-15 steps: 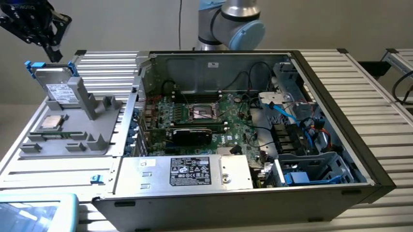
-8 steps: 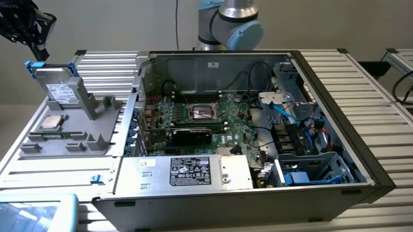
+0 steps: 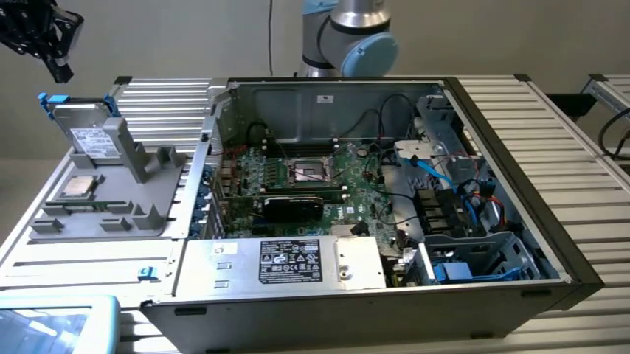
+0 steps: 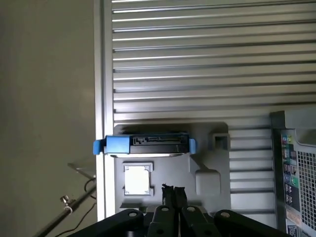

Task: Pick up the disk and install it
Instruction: 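Reach for the disk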

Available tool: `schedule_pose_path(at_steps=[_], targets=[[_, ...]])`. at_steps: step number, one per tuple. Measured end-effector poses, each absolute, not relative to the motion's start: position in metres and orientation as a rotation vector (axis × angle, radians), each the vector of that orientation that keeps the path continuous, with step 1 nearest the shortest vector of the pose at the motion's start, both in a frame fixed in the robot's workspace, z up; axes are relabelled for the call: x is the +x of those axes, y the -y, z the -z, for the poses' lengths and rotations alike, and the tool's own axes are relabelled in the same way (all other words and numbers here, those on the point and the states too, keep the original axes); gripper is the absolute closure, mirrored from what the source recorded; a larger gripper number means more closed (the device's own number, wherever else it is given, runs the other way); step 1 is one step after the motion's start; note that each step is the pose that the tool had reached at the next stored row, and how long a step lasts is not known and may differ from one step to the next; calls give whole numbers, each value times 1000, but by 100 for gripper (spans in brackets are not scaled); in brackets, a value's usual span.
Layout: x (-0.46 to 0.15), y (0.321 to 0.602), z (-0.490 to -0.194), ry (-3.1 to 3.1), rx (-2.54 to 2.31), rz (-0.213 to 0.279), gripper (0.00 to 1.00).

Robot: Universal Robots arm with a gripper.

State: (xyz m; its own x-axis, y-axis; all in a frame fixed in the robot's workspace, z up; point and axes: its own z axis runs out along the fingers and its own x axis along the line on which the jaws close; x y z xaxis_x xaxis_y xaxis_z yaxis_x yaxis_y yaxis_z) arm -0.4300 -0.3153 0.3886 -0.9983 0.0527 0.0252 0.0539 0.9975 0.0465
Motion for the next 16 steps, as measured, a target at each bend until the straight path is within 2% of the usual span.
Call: schedule_pose_path(at_steps=[16], targets=[[-464,281,-389,3115,-83,73,89]])
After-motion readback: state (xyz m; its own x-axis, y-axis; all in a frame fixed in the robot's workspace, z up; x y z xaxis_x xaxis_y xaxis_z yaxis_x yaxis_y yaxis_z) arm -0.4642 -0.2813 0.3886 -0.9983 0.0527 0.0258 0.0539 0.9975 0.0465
